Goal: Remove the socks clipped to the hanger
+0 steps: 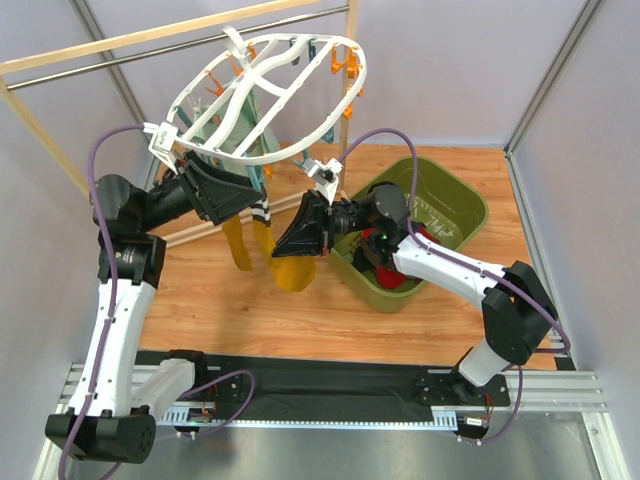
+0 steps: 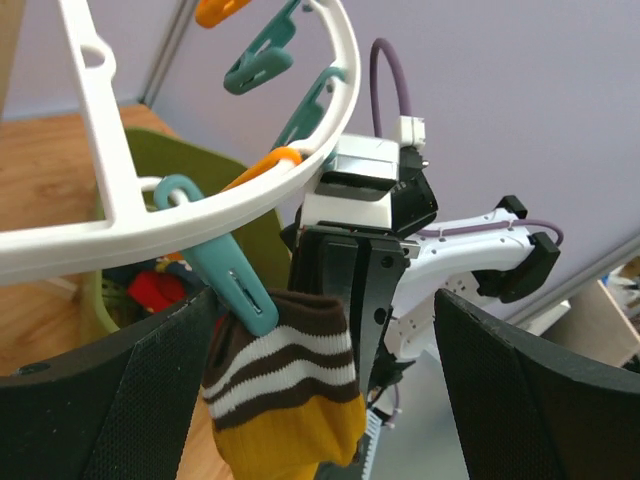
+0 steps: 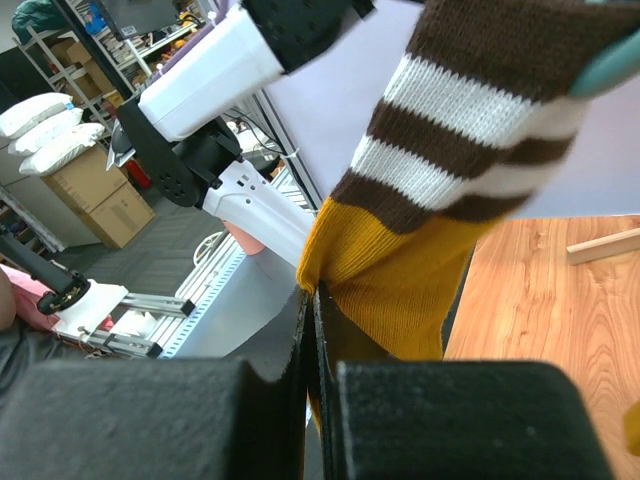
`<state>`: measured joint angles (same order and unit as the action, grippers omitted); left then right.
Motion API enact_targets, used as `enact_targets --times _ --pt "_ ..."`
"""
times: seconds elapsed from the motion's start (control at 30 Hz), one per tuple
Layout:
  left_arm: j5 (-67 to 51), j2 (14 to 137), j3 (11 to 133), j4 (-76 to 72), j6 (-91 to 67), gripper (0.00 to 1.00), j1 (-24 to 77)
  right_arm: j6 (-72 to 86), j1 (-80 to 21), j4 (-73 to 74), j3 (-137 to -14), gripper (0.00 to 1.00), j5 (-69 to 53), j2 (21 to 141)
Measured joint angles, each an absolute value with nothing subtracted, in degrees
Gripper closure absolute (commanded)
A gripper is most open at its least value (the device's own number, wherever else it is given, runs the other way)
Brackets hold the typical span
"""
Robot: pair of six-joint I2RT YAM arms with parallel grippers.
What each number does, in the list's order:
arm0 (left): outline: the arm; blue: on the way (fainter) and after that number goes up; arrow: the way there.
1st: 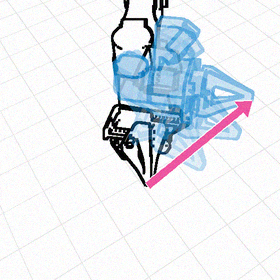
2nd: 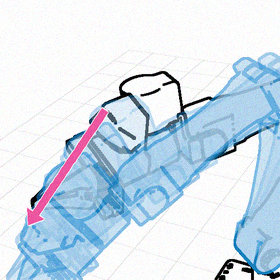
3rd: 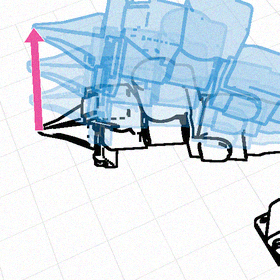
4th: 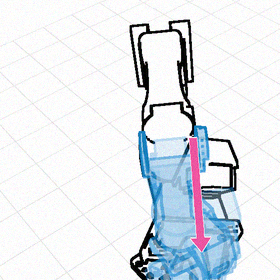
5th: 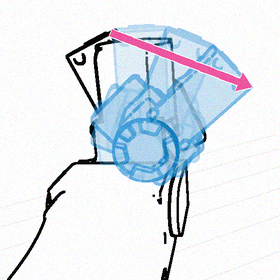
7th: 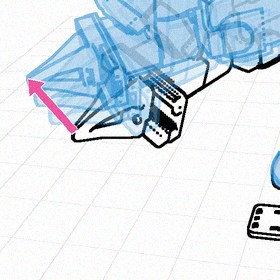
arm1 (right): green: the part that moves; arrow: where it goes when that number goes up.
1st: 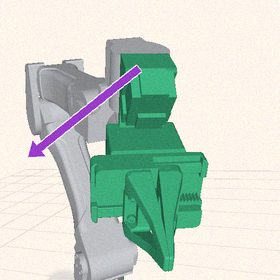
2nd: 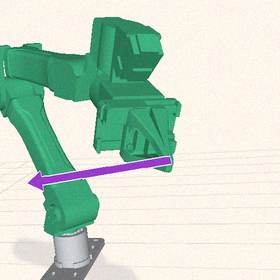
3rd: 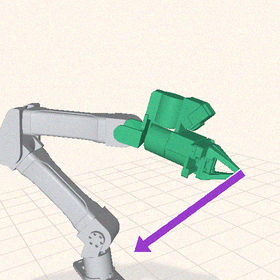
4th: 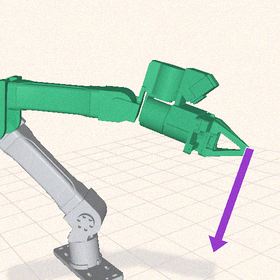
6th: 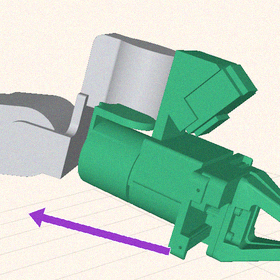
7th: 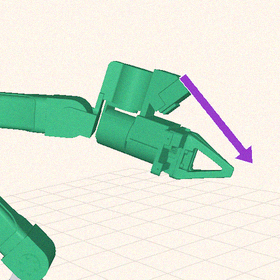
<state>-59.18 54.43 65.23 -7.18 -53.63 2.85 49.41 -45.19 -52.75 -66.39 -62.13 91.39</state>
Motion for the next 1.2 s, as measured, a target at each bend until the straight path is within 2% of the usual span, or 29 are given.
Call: enact_targets --times 0.3,0.67,0.83,1.07,1.2 --pt "-55.57 53.82 69.69 -2.46 -49.08 0.09 2.81 49.56 -45.19 -53.17 -66.39 1.0 -62.26 91.39" --pt "-55.02 53.28 64.64 -5.72 -50.37 0.1 2.81 54.48 -45.19 -59.13 -66.37 1.0 -63.33 91.39" --pt "-53.39 50.74 62.67 0.27 -46.81 0.09 2.5 54.59 -45.19 -59.22 -66.22 1.0 -62.96 91.31" --pt "-52.84 44.82 62.89 11.6 -38.74 0.1 2.26 45.69 -45.19 -47.35 -64.47 1.0 -56.93 87.55" --pt "-52.93 41.34 59.51 12.47 -37.43 0.1 2.26 41.58 -45.19 -42.48 -63.61 1.0 -51.72 85.3"
